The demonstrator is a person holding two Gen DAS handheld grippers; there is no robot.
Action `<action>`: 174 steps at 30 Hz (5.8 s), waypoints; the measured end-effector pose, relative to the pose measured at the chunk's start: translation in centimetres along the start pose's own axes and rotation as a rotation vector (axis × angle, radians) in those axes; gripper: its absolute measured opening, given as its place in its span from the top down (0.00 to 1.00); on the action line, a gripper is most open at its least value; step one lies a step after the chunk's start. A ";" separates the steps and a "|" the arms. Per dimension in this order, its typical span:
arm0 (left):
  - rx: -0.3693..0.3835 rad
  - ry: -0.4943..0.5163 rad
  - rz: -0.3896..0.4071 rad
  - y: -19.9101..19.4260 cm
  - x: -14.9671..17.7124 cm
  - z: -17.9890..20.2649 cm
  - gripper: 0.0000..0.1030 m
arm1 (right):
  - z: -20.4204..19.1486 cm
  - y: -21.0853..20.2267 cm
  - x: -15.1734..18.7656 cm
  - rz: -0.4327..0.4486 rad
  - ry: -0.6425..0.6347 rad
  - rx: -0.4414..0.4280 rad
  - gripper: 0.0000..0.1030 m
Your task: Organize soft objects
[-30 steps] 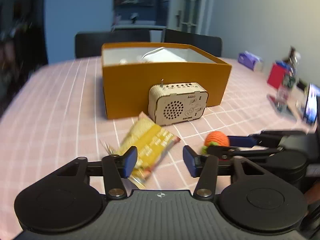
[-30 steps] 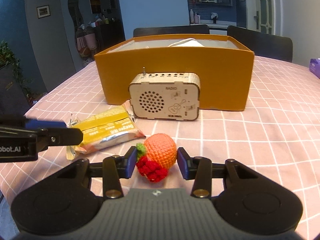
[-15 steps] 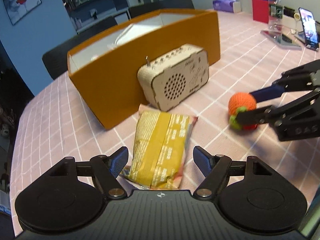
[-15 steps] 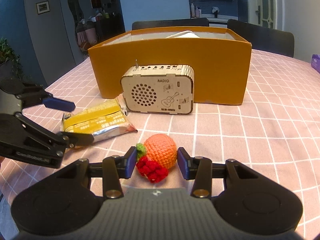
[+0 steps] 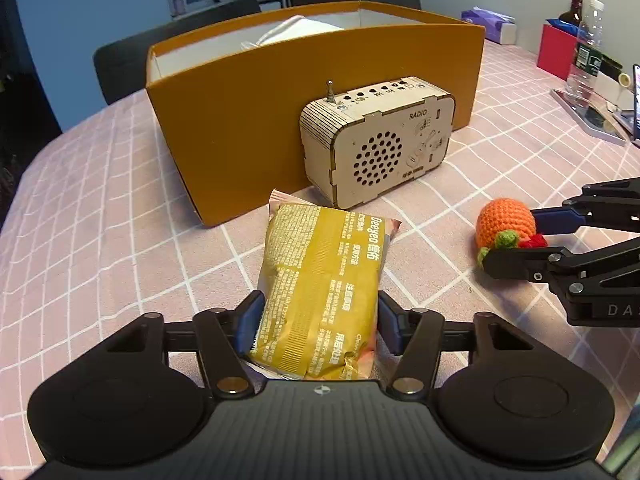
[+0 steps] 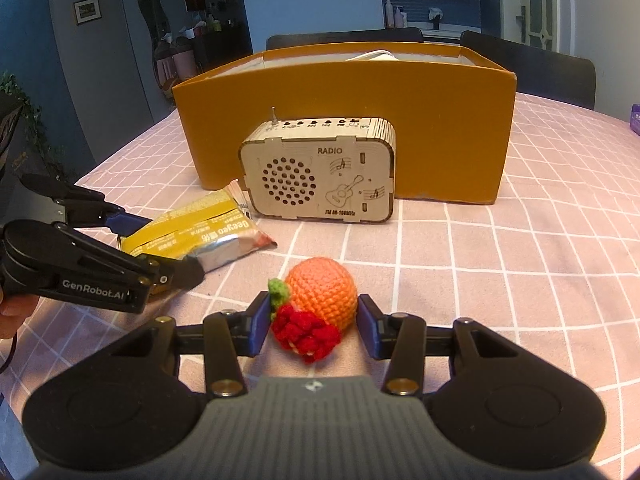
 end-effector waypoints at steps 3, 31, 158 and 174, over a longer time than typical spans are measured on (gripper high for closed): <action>-0.020 -0.044 0.023 -0.4 0.2 -0.1 0.44 | 0.1 -0.1 0.0 -0.002 0.007 -0.002 0.56; 0.055 -0.267 0.214 -10.0 1.3 2.8 0.49 | 0.0 -7.3 -1.8 0.051 -0.025 -0.007 0.57; -0.245 -0.376 0.269 -6.2 -2.9 2.4 0.14 | 2.7 -6.4 -5.6 0.151 0.127 0.193 0.04; -0.235 -0.381 0.253 -5.3 -3.6 2.8 0.14 | 2.9 -6.1 -5.6 0.136 0.119 0.194 0.04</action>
Point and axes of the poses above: each gripper's, at about its wrist camera, not at the fingertips, and y roughly the way its jaws point, z to its right, x to its underside, the point moved 3 cm from there along y, roughly the way its jaws point, and after that the axes turned 2 degrees about -x, right-handed, at the moved point
